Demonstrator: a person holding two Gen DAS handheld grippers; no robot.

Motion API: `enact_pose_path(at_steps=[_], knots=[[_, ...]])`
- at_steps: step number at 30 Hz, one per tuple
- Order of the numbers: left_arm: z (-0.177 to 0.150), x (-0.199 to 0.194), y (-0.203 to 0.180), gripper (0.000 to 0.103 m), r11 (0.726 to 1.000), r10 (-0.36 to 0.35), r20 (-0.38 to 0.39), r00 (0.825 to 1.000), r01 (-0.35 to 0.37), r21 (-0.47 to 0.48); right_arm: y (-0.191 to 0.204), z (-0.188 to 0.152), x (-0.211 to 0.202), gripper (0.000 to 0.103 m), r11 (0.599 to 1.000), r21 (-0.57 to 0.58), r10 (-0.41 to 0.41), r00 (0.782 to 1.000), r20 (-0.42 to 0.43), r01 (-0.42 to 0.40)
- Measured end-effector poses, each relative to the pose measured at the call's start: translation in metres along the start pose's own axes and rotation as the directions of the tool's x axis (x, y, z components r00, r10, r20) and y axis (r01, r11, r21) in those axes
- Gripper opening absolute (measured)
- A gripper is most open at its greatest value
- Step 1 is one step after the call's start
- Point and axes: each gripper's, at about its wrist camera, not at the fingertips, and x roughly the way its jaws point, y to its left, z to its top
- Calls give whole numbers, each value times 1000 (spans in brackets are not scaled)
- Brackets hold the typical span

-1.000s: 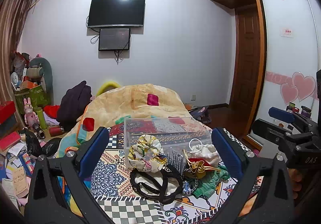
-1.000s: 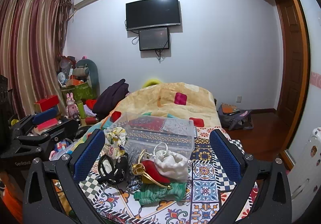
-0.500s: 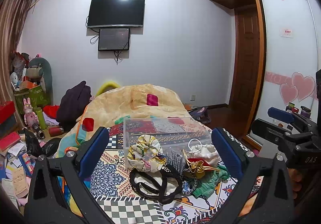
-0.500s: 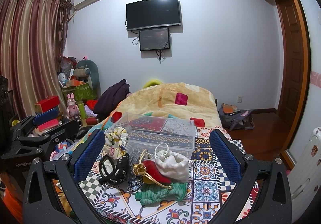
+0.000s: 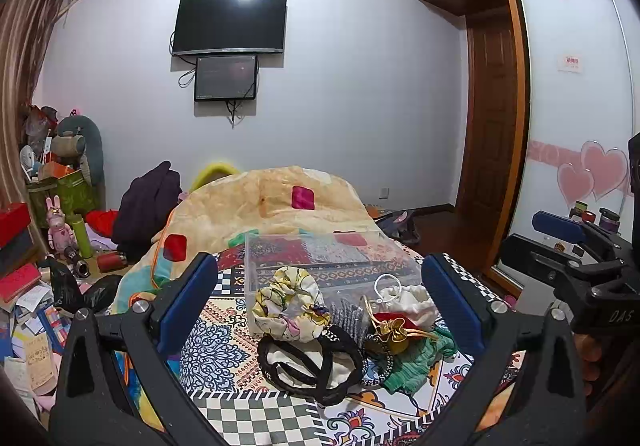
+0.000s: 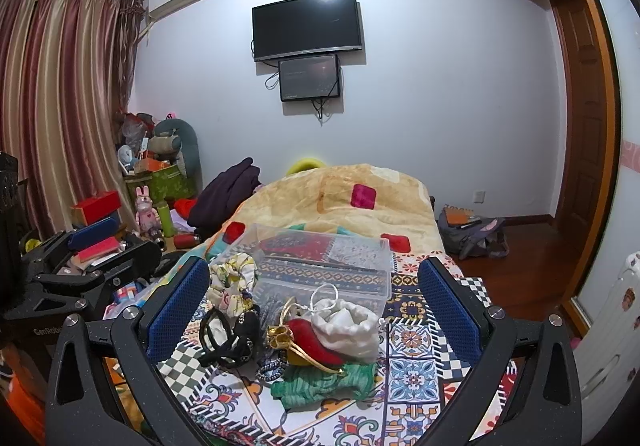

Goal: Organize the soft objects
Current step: 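Grasp the yellow floral scrunchie with the left tool while the right tool grasps the white drawstring pouch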

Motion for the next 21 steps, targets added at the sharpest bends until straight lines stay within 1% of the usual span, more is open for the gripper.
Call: enact_pose_path(at_steps=[7, 16, 21], knots=[[-1, 5, 2, 103, 1000, -6, -19, 1000, 6, 1, -3, -1, 7, 103, 1000, 7, -2, 1000, -23, 2], [-2, 29, 12, 103, 1000, -4, -91, 996, 4, 9, -18, -1, 26, 103, 1000, 11, -28, 995, -101, 29], [-3, 50, 21, 103, 1000, -12, -140, 990, 12, -1, -30, 1, 40, 103, 999, 29, -15, 988, -151, 19]])
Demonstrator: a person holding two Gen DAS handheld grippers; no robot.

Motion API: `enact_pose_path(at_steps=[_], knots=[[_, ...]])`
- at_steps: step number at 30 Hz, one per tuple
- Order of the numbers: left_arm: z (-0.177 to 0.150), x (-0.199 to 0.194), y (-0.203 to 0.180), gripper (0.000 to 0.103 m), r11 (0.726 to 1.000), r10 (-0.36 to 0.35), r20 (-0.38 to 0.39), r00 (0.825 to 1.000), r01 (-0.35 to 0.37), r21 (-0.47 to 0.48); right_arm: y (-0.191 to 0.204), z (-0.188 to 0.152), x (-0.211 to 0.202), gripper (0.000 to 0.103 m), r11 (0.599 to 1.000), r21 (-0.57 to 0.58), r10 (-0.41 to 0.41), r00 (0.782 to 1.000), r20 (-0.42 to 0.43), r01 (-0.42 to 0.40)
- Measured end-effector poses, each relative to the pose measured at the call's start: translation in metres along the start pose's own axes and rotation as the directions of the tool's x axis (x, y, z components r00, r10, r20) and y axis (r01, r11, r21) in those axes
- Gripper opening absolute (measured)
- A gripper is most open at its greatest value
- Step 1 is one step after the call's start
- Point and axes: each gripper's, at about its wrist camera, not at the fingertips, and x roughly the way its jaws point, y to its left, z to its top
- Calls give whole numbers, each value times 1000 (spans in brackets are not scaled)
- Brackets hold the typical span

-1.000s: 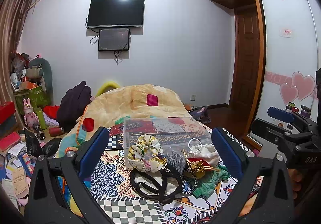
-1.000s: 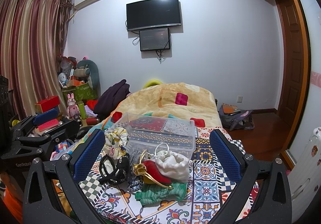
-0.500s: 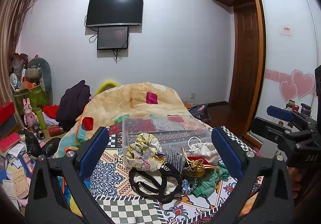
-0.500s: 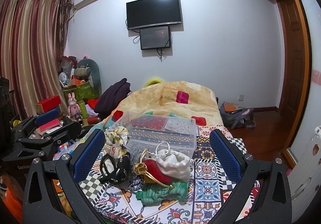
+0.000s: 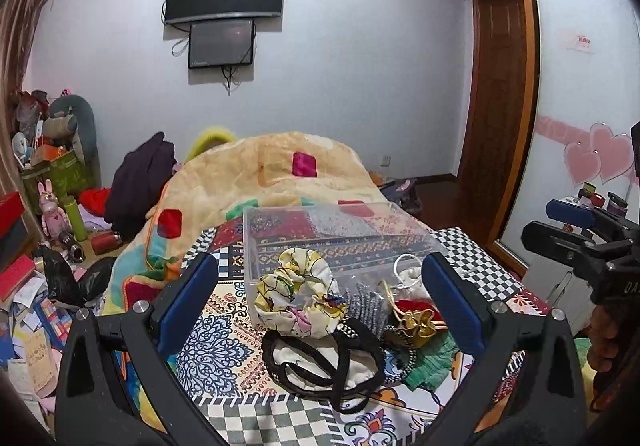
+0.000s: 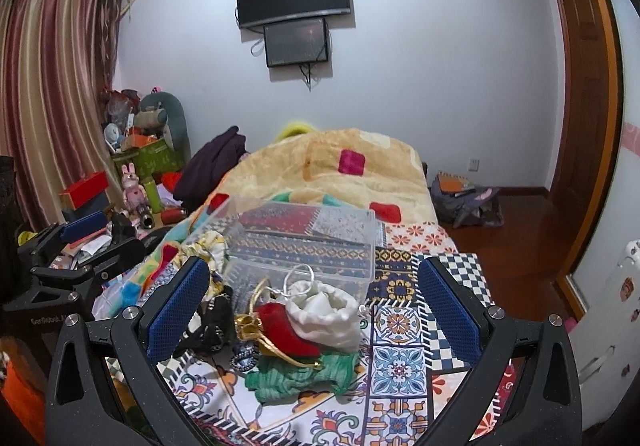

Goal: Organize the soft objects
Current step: 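Grasp the yellow floral scrunchie with the left tool while the right tool grasps the white drawstring pouch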

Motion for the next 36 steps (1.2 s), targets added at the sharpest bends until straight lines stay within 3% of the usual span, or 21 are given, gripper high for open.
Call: enact_pose_path(at_steps=[3, 8, 14, 19, 25, 27, 29, 30, 36], knots=[[0, 13, 6, 103, 1000, -2, -27, 1000, 2, -9, -6, 1, 13, 101, 1000, 3, -1, 1000, -29, 1], [-5, 39, 15, 102, 1000, 2, -81, 997, -3, -20, -13, -5, 37, 88, 1000, 8, 12, 995, -99, -11], [-15, 76, 26, 88, 999, 10, -173, 985, -16, -31, -20, -17, 64, 78, 998, 39, 53, 980, -194, -46], [-30, 98, 37, 77, 998, 2, -227, 974, -17, -66, -24, -27, 79, 76, 997, 56, 68, 966, -251, -56], [-41, 103, 36, 71, 998, 2, -229, 973, -16, -58, -25, -34, 95, 74, 997, 62, 61, 949, -311, -44], [-41, 103, 35, 68, 999, 15, -225, 974, -26, -47, -25, -37, 100, 67, 997, 64, 64, 939, -338, -45], [-42, 101, 36, 59, 998, 31, -220, 975, -41, -42, -24, -39, 104, 50, 996, 72, 82, 931, -356, -60], [-43, 99, 36, 56, 998, 37, -219, 975, -47, -42, -24, -40, 105, 47, 995, 76, 89, 927, -364, -66], [-42, 96, 47, 32, 995, 52, -220, 974, -68, -66, -27, -41, 103, 23, 993, 84, 106, 931, -350, -82]])
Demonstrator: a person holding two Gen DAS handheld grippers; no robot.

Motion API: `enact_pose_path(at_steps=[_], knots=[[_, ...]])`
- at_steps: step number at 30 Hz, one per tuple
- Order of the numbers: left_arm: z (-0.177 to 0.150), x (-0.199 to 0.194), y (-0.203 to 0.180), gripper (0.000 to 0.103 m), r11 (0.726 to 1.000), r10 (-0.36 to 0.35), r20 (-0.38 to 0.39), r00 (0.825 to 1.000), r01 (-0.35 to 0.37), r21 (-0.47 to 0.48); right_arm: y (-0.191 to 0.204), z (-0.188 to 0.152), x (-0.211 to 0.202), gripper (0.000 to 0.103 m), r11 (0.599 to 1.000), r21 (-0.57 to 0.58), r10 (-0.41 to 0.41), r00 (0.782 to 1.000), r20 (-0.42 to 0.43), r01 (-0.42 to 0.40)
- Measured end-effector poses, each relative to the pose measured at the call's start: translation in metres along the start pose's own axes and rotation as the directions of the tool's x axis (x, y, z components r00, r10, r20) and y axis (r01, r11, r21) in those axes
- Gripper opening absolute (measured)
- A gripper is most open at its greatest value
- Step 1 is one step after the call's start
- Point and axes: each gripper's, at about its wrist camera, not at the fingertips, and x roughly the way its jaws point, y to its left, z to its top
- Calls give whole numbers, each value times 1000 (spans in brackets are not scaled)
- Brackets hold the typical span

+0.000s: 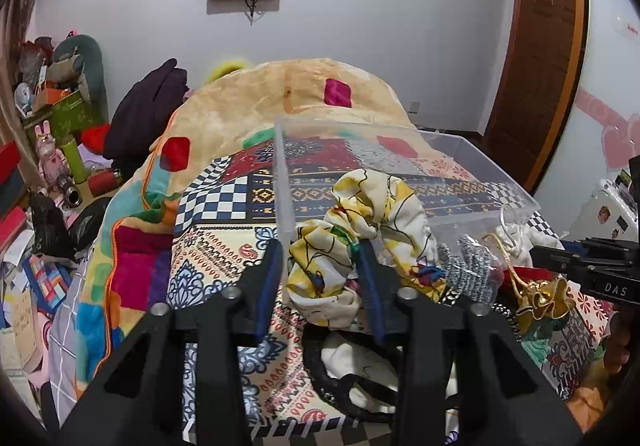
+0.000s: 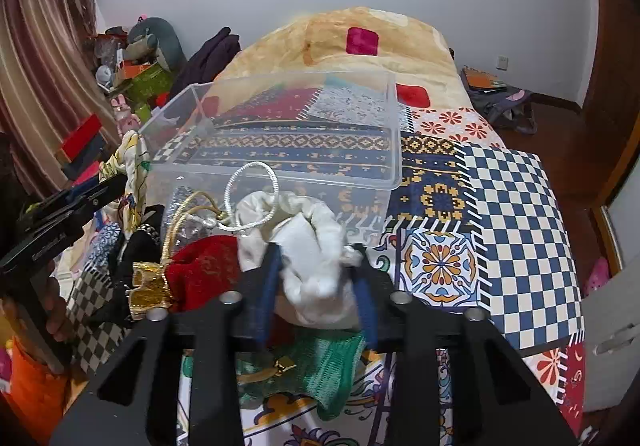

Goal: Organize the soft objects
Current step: 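Grasp the yellow floral scrunchie with the left tool while the right tool grasps the white drawstring pouch, then lift the scrunchie into the clear box with the left tool while the right tool drops the pouch in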

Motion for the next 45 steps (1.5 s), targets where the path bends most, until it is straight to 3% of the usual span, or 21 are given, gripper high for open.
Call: enact_pose_path(at_steps=[4, 8, 19, 28, 37, 45], knots=[[-1, -5, 3, 20, 1000, -3, 6, 1000, 3, -7, 0, -1, -5, 16, 1000, -1, 3, 1000, 23, -3], [-1, -19, 0, 17, 1000, 13, 46, 999, -13, -1, 1, 1, -16, 12, 1000, -6, 6, 998, 65, -6], [22, -58, -8, 15, 1000, -16, 160, 987, 14, 9, 9, 19, -58, 12, 999, -19, 50, 979, 198, -47], [50, -54, -20, 15, 999, -24, 194, 981, 14, 51, 19, 46, -67, 12, 999, -47, 33, 958, 283, -21], [75, -12, -27, 15, 996, -41, 110, 993, 33, 79, 24, 70, -25, 12, 997, -67, -21, 969, 245, 38], [85, 46, -39, 15, 988, -11, -35, 999, 17, 153, 14, 82, 23, 12, 996, -51, -59, 988, 144, 67]])
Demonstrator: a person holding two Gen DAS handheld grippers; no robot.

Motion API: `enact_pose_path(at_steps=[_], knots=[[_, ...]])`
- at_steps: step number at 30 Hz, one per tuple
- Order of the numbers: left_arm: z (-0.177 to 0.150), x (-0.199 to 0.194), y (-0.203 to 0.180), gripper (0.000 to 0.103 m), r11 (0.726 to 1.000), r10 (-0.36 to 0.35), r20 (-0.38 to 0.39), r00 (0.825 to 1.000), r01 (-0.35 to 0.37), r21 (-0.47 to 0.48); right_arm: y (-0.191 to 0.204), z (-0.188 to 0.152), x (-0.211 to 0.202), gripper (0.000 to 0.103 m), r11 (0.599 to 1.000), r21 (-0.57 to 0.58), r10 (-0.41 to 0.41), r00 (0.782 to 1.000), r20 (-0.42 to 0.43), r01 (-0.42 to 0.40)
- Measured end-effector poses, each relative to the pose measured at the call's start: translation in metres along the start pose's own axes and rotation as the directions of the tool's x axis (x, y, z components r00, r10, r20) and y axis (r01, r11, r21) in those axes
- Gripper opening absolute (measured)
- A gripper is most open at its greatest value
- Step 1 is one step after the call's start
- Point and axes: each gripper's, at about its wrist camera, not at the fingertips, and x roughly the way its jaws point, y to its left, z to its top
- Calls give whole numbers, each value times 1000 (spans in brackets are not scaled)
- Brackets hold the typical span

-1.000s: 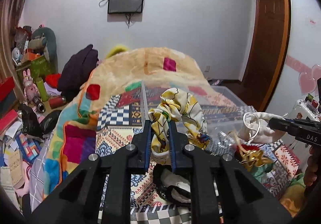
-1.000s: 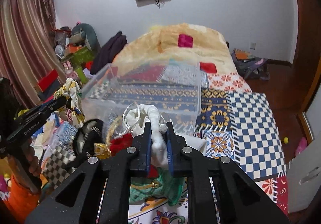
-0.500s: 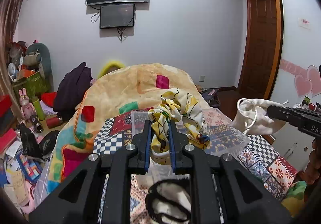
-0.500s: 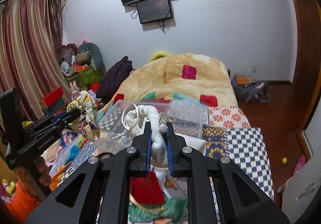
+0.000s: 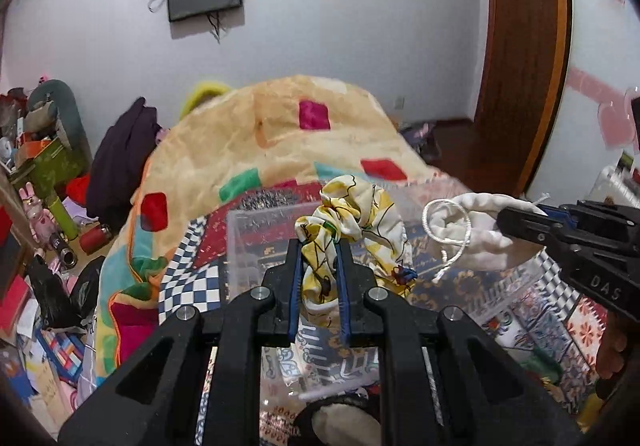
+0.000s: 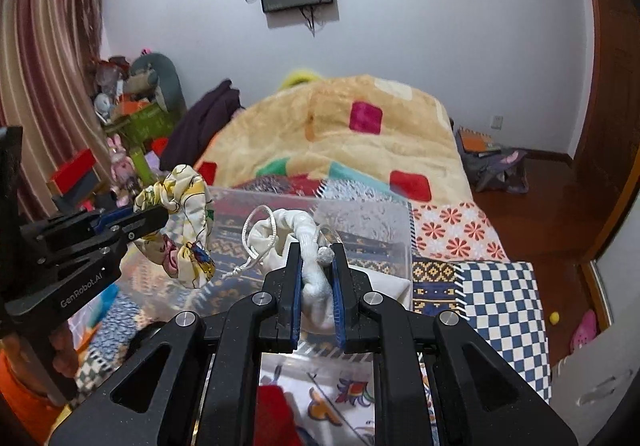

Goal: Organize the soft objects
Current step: 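Lift the scrunchie into the clear box with the left tool while the right tool drops the pouch in, then grasp the black-strapped white bag with the left tool while the right tool grasps the gold ornament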

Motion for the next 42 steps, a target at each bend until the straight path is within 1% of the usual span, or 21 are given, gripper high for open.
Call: enact_pose_path(at_steps=[4, 8, 11, 12, 14, 15, 17, 20, 21, 24, 26, 30, 31, 32, 34, 39, 41, 42], knots=[[-2, 22, -5, 15, 999, 12, -71, 997, -10, 39, -4, -3, 24, 12, 1000, -6, -8, 996, -84, 7], [-7, 37, -6, 15, 999, 3, -121, 993, 2, 46, -1, -7, 31, 12, 1000, -20, -11, 993, -122, 9], [-10, 41, -7, 17, 999, -3, -136, 991, 9, 44, 1, -11, 33, 13, 999, -38, -9, 989, -144, 4], [-11, 41, -8, 19, 999, -4, -140, 990, 11, 45, 2, -11, 33, 13, 999, -42, -12, 989, -145, 6], [-11, 40, -8, 29, 999, -5, -138, 990, 12, 48, 2, -11, 33, 14, 999, -48, -14, 989, -146, 7], [-11, 39, -9, 31, 999, -5, -134, 991, 12, 51, 1, -11, 33, 14, 999, -48, -8, 988, -153, 0], [-11, 35, -10, 38, 998, 3, -123, 992, 4, 56, 2, -10, 32, 19, 999, -53, -6, 988, -157, -3], [-10, 26, -9, 44, 999, -6, -103, 995, 11, 49, 4, -11, 24, 27, 998, -68, -13, 990, -142, 3], [-9, 23, -8, 45, 999, -9, -95, 995, 14, 45, 4, -10, 22, 28, 997, -72, -14, 991, -137, 4], [-9, 11, -5, 52, 999, -15, -71, 997, 17, 31, 4, -10, 10, 35, 997, -77, -11, 994, -113, 2], [-10, 1, -2, 57, 1000, -20, -52, 998, 21, 19, 3, -9, 3, 45, 997, -72, -3, 996, -92, -4], [-12, -15, 2, 60, 1000, -28, -27, 999, 28, 4, 2, -8, -14, 47, 998, -64, 13, 998, -57, -17], [-14, -20, 3, 62, 1000, -28, -19, 999, 28, 1, 2, -8, -18, 49, 998, -58, 23, 998, -51, -26], [-15, -23, 3, 66, 1000, -27, -12, 1000, 27, 1, 2, -9, -23, 53, 998, -51, 35, 998, -45, -37], [-19, -32, 2, 69, 1000, -25, 3, 1000, 25, -1, 1, -11, -32, 58, 998, -44, 53, 998, -27, -55], [-33, -52, -2, 74, 999, -46, 18, 999, 46, 0, 10, -21, -52, 60, 996, -70, 55, 998, 8, -54], [-40, -59, -6, 76, 999, -54, 21, 998, 54, 2, 11, -27, -58, 69, 996, -70, 64, 998, 16, -63], [-43, -60, -7, 76, 998, -58, 20, 998, 58, 3, 12, -30, -61, 70, 995, -70, 70, 997, 18, -68]])
